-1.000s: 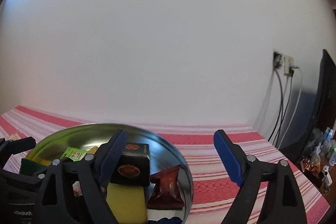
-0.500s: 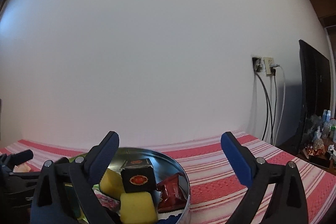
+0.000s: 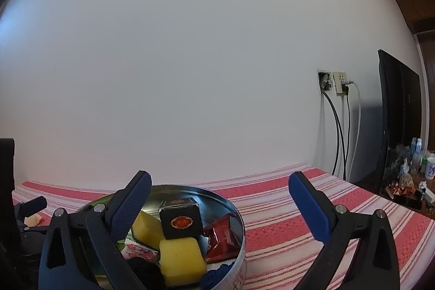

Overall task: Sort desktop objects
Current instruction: 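Withdraw both open tools from the tin toward the remaining snacks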

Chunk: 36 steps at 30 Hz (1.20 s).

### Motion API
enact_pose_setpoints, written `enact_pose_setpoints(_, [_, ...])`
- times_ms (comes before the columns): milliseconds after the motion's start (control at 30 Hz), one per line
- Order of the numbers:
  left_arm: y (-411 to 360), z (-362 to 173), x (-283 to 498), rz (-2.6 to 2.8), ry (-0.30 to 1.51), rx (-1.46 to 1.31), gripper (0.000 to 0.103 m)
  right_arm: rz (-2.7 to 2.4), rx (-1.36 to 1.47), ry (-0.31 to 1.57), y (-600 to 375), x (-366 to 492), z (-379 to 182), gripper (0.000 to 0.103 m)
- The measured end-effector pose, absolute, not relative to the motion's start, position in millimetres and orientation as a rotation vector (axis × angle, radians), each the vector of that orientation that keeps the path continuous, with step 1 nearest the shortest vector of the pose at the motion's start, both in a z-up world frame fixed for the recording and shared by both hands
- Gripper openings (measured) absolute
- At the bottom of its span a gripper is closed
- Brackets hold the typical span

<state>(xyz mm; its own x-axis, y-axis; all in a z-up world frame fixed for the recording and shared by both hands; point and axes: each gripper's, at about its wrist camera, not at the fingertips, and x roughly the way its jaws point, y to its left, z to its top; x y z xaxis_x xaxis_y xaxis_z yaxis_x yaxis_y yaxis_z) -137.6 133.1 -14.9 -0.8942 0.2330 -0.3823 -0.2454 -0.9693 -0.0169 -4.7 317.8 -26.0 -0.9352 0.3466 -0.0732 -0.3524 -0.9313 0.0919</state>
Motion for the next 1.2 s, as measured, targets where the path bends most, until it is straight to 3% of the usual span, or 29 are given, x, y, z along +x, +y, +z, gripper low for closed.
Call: enact_pose_setpoints(1200, [106, -13, -130, 2.827, -0.024, -0.606, 0.102, 2.845, -0.066, 0.215, 277, 20, -27, 0.102])
